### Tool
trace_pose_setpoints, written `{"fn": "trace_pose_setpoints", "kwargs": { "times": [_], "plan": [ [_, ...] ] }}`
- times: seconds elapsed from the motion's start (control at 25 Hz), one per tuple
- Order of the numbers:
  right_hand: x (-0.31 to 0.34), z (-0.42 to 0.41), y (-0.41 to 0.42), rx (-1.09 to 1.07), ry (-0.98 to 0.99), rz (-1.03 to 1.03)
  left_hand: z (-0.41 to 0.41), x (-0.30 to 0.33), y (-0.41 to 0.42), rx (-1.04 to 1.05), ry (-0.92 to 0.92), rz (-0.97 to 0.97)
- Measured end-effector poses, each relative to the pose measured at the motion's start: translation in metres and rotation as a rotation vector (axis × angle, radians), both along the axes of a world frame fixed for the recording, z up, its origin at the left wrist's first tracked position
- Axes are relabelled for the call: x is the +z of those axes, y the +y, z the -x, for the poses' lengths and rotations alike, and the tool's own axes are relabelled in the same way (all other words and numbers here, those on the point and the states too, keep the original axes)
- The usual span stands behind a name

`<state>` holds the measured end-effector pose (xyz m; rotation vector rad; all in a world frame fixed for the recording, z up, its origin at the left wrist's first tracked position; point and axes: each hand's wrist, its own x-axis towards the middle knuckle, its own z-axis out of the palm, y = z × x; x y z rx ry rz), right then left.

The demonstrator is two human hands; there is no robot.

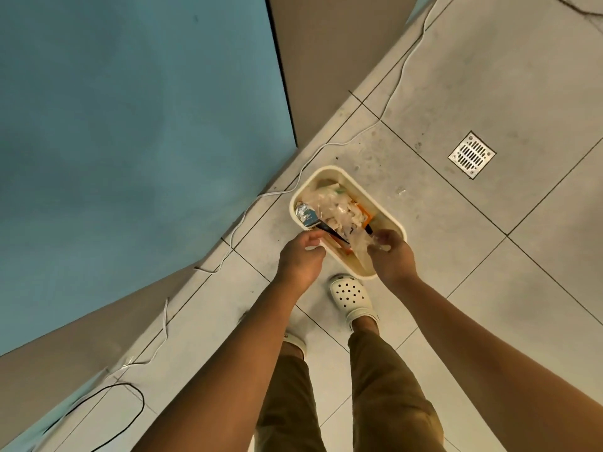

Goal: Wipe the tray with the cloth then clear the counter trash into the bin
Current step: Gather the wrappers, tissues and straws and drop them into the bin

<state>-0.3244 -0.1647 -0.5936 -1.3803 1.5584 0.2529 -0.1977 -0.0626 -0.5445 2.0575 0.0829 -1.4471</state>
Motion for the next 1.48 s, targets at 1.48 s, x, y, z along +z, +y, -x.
{"fn": "trace_pose_setpoints", "kwargs": {
  "times": [1.48],
  "plan": [
    [0.584,-0.256,0.254,0.860,-0.983,0.290,-0.144,0.560,0.363,0.740,-0.800,0.497]
  ]
}}
